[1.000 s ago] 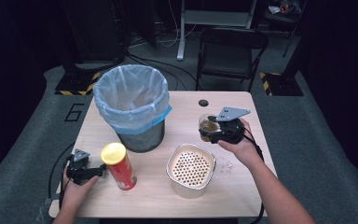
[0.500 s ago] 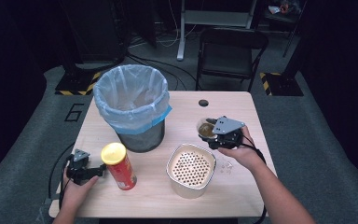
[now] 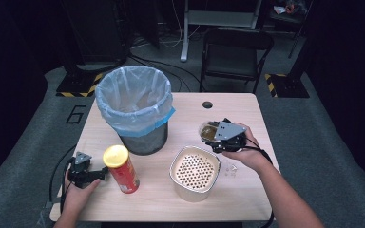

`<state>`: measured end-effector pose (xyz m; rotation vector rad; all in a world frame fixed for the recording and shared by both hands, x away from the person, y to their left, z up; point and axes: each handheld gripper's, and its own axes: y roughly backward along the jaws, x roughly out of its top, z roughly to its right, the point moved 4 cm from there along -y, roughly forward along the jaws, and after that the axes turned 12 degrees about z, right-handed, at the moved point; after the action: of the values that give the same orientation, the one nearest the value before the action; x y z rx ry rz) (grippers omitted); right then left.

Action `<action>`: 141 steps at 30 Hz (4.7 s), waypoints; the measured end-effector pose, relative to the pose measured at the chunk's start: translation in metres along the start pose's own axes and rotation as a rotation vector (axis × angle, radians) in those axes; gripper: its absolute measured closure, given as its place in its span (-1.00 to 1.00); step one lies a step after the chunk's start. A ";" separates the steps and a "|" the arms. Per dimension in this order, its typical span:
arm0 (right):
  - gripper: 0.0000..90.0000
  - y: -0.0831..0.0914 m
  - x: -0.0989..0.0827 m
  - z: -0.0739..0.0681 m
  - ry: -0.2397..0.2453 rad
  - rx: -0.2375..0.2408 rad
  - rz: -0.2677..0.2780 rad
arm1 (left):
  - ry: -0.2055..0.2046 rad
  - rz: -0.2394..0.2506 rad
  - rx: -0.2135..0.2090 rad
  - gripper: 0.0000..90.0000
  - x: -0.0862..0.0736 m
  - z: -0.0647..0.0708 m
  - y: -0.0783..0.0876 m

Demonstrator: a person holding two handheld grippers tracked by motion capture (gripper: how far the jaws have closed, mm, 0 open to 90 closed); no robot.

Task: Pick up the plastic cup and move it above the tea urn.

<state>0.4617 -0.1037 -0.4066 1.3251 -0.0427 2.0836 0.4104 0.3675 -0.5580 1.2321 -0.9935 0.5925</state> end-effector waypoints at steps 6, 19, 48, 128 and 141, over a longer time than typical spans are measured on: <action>-0.18 0.001 0.004 -0.004 0.099 -0.020 0.006 | 0.000 0.002 0.001 -0.70 0.000 0.000 0.000; -0.17 -0.001 0.012 -0.031 0.460 -0.091 -0.093 | 0.001 0.001 -0.001 -0.70 0.000 0.000 0.000; -0.13 -0.016 0.030 -0.087 1.370 -0.157 -0.279 | 0.002 0.001 -0.001 -0.70 0.000 0.000 0.000; -0.14 -0.012 0.042 -0.094 1.429 -0.168 -0.225 | 0.002 0.001 -0.001 -0.70 0.000 0.000 0.000; -0.14 -0.009 0.057 -0.083 1.151 -0.268 -0.140 | 0.002 0.001 -0.001 -0.70 0.000 0.000 0.000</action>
<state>0.3851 -0.0378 -0.4034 -0.1335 0.2481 2.3045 0.4103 0.3674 -0.5581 1.2297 -0.9922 0.5938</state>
